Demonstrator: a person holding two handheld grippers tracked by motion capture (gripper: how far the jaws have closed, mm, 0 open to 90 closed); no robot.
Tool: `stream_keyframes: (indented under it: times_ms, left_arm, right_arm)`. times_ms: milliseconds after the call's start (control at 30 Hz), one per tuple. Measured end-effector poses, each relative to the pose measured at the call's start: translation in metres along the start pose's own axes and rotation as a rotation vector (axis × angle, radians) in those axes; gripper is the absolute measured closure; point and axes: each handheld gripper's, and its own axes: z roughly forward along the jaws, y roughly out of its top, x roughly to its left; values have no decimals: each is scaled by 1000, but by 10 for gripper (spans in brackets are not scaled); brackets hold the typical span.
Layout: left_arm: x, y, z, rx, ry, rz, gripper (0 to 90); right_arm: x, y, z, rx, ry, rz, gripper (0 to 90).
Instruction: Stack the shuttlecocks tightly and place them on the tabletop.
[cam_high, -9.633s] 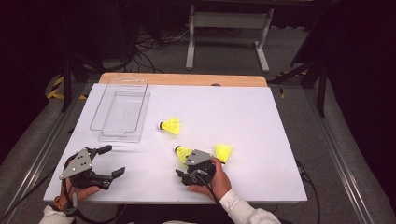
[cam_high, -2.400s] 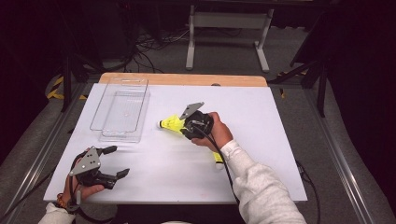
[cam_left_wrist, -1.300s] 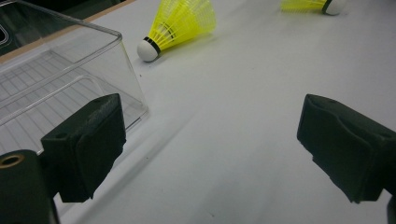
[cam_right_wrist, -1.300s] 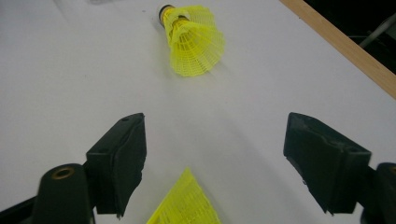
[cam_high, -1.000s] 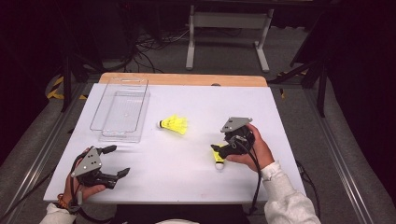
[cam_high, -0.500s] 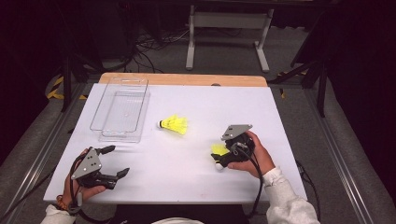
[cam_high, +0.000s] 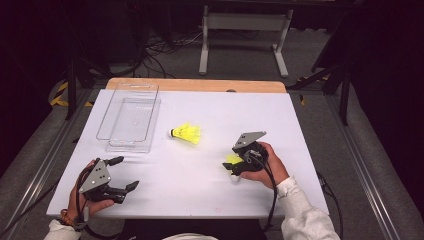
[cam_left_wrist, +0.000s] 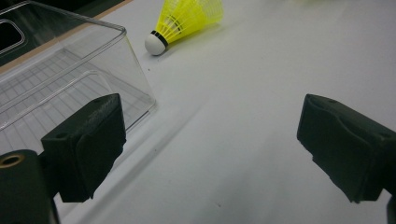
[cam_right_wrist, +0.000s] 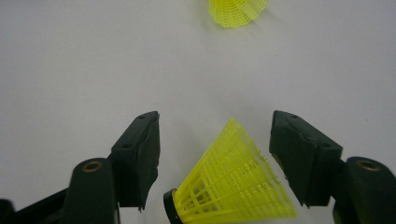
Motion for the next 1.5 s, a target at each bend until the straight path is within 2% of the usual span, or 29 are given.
stream_keyframes:
  times_ms: [133,333,467,633,700,800,900,1100,1333,1500]
  left_arm:
    - [0,0,0,1,-1,-1,90]
    - [0,0,0,2,-1,1,91]
    - [1,0,0,2,-7,2,91]
    - [1,0,0,7,-4,9,92]
    - [1,0,-1,3,-3,2,92]
    - [1,0,-1,1,-2,-1,92]
    - [1,0,0,0,-3,-2,92]
    - [0,1,-2,-8,0,-1,92]
    - [0,1,-2,-13,0,-1,92]
    - [0,1,-3,-21,8,-5,94]
  right_arm:
    - [-2,-1,2,11,9,7,428]
    - [-3,1,-4,6,-1,46,608]
    - [-4,2,-8,9,3,55,706]
    - [-3,4,-10,-1,18,37,854]
    - [-2,4,-12,-10,31,32,884]
    - [1,7,-14,-21,60,26,900]
    - [3,10,-17,-35,69,24,900]
    - [2,24,-19,-91,32,34,900]
    - [-5,40,-8,-163,9,66,900]
    - [-6,45,0,-181,-4,76,900]
